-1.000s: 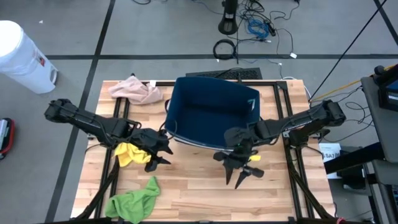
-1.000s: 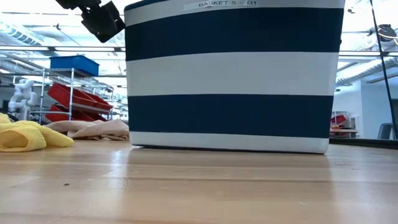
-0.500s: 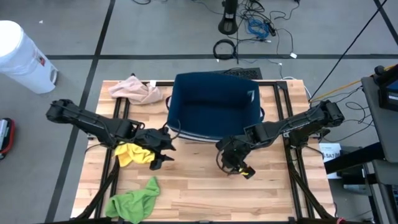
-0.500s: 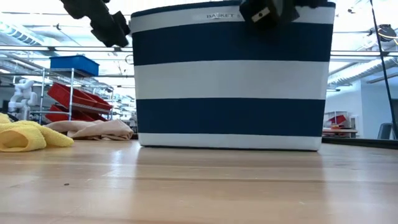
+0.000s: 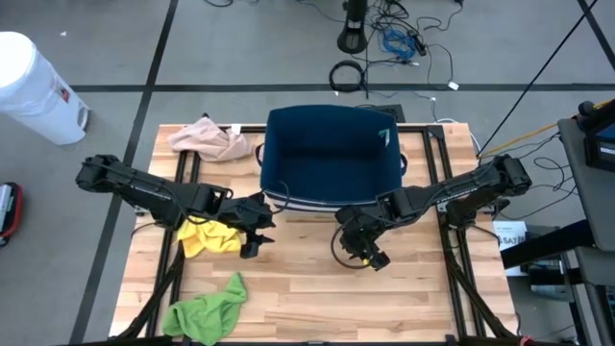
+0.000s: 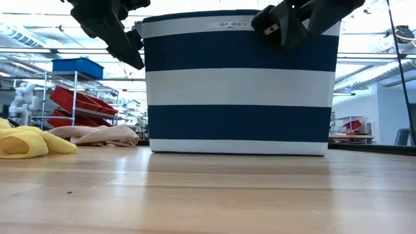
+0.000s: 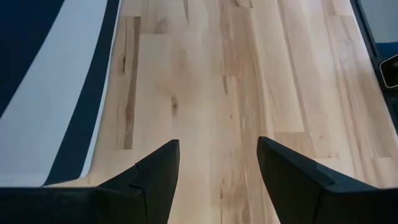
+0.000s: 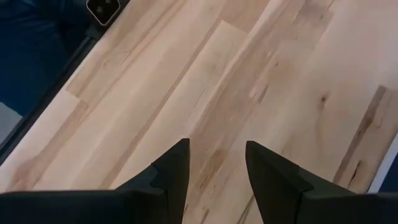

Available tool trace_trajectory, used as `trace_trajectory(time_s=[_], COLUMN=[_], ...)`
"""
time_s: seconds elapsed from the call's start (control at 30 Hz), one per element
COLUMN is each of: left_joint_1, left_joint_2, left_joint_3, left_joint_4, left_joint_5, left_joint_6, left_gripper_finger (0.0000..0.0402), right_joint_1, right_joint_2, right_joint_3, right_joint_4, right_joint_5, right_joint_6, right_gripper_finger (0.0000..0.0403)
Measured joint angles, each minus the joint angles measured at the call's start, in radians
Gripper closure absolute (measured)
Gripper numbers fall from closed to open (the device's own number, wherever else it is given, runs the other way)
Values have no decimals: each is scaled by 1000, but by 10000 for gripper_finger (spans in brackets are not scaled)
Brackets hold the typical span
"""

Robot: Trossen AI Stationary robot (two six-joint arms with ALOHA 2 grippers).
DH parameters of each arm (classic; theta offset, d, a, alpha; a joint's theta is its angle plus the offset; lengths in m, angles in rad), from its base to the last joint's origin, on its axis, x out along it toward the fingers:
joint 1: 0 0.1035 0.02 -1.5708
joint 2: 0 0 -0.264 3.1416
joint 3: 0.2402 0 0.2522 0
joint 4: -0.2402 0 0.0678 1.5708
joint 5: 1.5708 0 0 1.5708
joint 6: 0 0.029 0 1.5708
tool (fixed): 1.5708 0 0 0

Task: Fold towel
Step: Fold the yellow towel

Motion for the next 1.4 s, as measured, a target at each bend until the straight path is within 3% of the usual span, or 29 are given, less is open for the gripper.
trace_trajectory(time_s=[0.27, 0.67, 0.87, 0.97, 1.1, 1.4], left_joint_1=[0, 0, -13, -27, -75, -232], left_joint_2=[0, -2, -3, -3, -3, -3], left_joint_3=[0, 0, 0, 0, 0, -52], left_joint_4=[-37, -99, -260, -374, -452, -438], left_joint_5=[-60, -104, -103, -54, -21, -28], left_joint_6=[-11, -33, -95, -154, -245, -402], left_gripper_finger=[179, 179, 179, 179, 179, 179], right_joint_1=[-1, -17, 36, 59, 82, 98], right_joint_2=[0, 2, -2, -2, -2, -3], right_joint_3=[-31, -84, -79, -79, -79, -78], right_joint_4=[7, 110, 202, 225, 237, 241], right_joint_5=[107, 88, 46, 45, 45, 47], right_joint_6=[3, -1, -25, -48, -57, -57], right_gripper_finger=[257, 257, 257, 257, 257, 257])
